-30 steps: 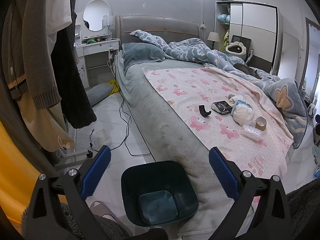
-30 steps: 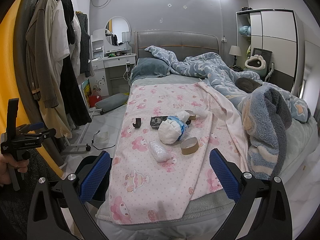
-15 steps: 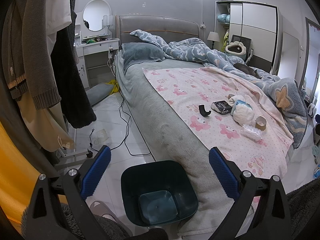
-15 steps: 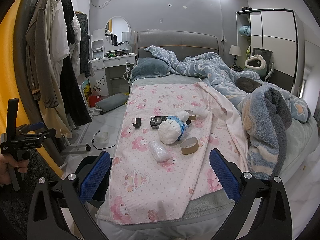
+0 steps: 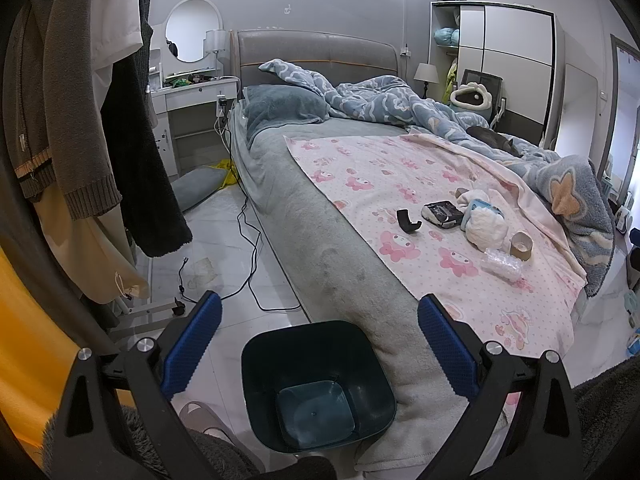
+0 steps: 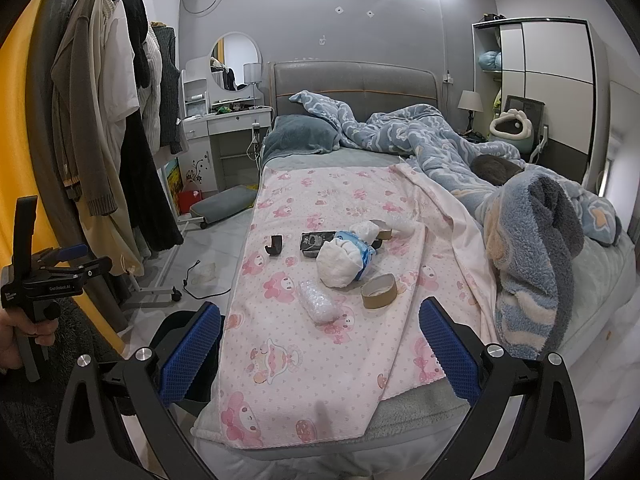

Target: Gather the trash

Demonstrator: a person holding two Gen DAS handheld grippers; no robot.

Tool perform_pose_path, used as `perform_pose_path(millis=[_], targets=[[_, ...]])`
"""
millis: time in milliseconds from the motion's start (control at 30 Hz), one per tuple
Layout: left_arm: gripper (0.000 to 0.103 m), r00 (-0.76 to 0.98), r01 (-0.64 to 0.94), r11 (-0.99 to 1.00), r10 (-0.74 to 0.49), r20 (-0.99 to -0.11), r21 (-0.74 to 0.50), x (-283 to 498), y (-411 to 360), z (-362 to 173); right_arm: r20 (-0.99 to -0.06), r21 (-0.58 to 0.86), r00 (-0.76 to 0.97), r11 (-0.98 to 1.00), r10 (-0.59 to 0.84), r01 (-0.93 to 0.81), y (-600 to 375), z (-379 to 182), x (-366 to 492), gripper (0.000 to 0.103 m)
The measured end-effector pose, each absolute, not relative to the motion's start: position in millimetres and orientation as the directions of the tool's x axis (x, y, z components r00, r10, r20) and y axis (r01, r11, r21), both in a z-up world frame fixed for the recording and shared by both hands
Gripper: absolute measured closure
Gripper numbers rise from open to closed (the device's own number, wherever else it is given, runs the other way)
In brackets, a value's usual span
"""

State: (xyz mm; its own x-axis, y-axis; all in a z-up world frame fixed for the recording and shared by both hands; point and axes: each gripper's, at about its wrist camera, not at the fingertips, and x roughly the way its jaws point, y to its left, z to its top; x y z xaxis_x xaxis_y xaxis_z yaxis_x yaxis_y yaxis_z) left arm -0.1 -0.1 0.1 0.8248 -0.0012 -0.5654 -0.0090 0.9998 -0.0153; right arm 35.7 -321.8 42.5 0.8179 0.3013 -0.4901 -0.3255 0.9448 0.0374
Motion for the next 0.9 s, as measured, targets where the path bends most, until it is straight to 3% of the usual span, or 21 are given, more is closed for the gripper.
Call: perform_pose_path(millis=[900], targets=[[0.003, 0.823, -0.008, 1.000, -0.003, -0.568, -0.016, -0.1, -0.1, 0.1, -0.493, 0.036, 0.817, 0.945, 0.300, -0.325, -321.4, 42.2, 36.6, 0.003]])
